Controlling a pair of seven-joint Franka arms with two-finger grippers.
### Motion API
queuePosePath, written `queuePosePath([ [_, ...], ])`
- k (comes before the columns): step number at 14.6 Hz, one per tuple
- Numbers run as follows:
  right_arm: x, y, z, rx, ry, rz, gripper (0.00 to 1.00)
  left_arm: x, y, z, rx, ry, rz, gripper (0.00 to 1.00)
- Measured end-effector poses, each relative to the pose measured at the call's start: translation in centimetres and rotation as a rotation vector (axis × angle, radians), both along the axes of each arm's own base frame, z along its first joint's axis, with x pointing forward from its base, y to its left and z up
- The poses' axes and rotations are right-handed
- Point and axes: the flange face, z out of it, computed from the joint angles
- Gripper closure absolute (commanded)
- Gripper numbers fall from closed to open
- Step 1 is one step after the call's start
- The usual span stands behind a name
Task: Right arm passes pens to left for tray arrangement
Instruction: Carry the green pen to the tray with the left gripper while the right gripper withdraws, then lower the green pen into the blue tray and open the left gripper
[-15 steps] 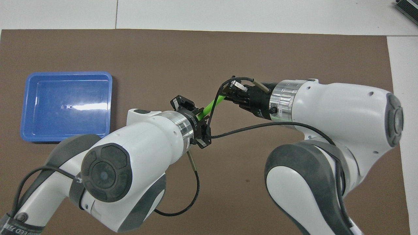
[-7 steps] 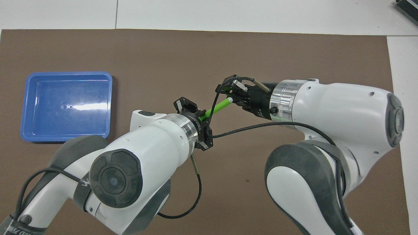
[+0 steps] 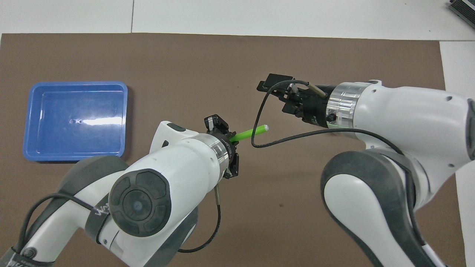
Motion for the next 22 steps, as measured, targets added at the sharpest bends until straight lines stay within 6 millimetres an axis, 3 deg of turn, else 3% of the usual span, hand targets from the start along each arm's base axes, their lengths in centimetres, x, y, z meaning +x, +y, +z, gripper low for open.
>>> queuePosePath([
  [3,0.9,-6.0,0.5,-0.069,-0.055,0.082,0.0,0.2,1.2,-0.1,0.105,-0.019,-0.205,1.0],
  [6,1.9,-13.2,0.0,-0.177,-0.137,0.191,0.0,2.2,4.7,-0.3,0.194,-0.034,-0.368,1.0],
  [10,2.0,-19.7,-2.9,-0.441,-0.259,0.481,0.0,5.9,11.6,-1.0,0.296,-0.052,-0.624,1.0],
  [12,2.6,-22.3,-5.5,-0.561,-0.358,0.665,0.0,7.6,16.4,-1.3,0.336,-0.054,-0.795,1.0],
  [13,3.1,-23.4,-7.3,-0.618,-0.408,0.765,0.05,8.4,19.1,-1.5,0.352,-0.059,-0.881,1.0],
  [15,4.3,-24.2,-11.1,-0.696,-0.47,0.911,0.13,9.7,23.9,-1.7,0.387,-0.083,-1.042,1.0],
  [17,5.1,-23.9,-14.0,-0.72,-0.478,0.957,0.16,10.4,27.2,-2.1,0.421,-0.115,-1.219,1.0],
  [20,5.5,-22.9,-16.1,-0.709,-0.476,0.962,0.16,11.6,31.0,-5.1,0.465,-0.123,-1.495,1.0],
  [22,5.6,-21.8,-16.8,-0.701,-0.488,0.952,0.16,12.9,33.0,-7.8,0.482,-0.101,-1.57,1.0],
])
